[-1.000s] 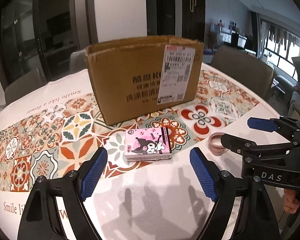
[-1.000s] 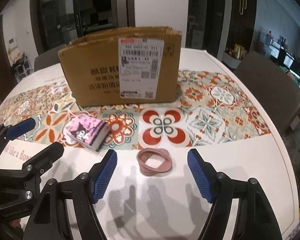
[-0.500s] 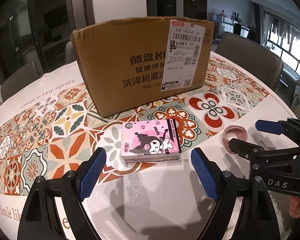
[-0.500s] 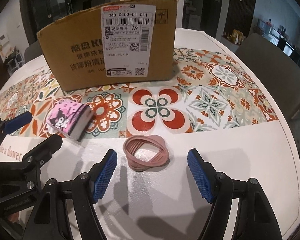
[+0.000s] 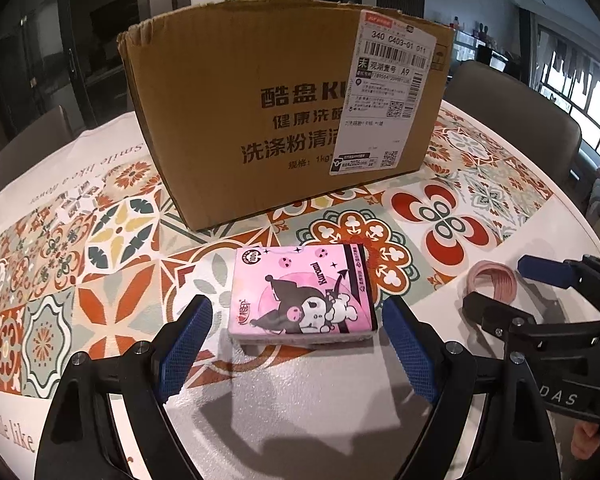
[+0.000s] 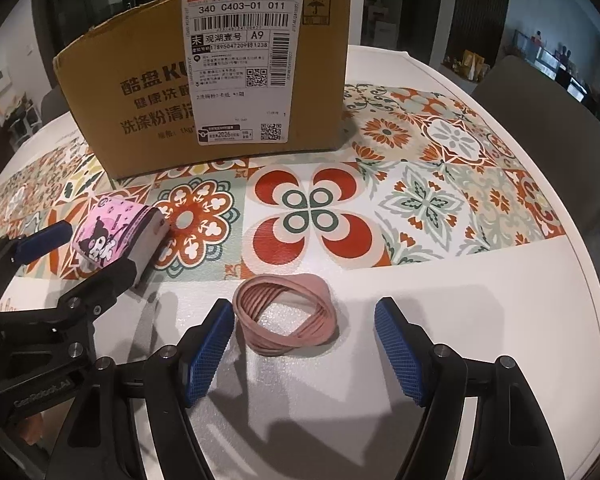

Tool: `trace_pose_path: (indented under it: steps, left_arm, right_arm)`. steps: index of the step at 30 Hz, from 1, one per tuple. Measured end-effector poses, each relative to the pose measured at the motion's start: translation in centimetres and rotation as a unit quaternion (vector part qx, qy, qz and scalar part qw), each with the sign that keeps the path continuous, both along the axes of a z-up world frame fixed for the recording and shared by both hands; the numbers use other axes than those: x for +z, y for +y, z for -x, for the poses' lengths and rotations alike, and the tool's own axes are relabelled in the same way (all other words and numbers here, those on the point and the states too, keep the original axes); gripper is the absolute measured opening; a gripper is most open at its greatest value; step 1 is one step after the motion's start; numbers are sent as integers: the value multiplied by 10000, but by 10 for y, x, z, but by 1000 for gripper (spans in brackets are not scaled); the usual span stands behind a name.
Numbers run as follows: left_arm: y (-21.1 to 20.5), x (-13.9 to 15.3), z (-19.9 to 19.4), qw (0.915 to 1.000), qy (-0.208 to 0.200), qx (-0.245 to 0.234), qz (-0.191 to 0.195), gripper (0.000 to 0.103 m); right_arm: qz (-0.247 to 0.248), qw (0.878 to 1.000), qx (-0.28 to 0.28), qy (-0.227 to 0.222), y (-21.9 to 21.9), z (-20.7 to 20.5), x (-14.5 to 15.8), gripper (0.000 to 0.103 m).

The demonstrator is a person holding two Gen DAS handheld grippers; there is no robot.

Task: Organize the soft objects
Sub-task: 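Grasp the pink Kuromi tissue pack with the left tool while the right grasps the pink hair tie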

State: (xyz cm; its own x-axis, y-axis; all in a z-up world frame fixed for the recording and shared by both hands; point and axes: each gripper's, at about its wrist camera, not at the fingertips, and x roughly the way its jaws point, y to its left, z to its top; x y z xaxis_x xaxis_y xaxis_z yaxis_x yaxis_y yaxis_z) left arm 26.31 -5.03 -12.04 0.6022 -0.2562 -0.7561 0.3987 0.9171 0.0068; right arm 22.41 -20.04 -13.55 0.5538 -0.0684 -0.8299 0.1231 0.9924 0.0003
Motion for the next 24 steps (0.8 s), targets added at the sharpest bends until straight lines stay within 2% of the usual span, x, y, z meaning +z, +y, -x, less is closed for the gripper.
trace_pose_path:
  steps: [5,7,9,10,18,21,24]
  left_arm:
    - [-2,-3,-4,10000,44,-3,26,86]
    - [-3,-5,-5,10000,59,-17,51,81]
    - [-3,-6,-6,9999,89,-2,50,74]
    - [-3,-7,-6,10000,83,20,43,72]
    - [-1,-6,-2,9998,46,40,172,71]
    - [0,-4,2,9999,24,57,156,71]
    - [0,0,7,9998,-24,91,154,71]
  right_arm:
    - [-5,10000,-36,18,-1,-2,-3,73]
    - [-18,10000,-11,-1,-1,-2,-3,68]
    - [-60,10000,36,9,0,-2,-4,59]
    - [-18,10000,36,-11,1,-2,-4,58]
    - [-78,9998,160,-83,4,0,-2,23]
    - [-125,9997,186,-96,3,1,-1,17]
    - [-183,9996,192,-120,3,3,1,16]
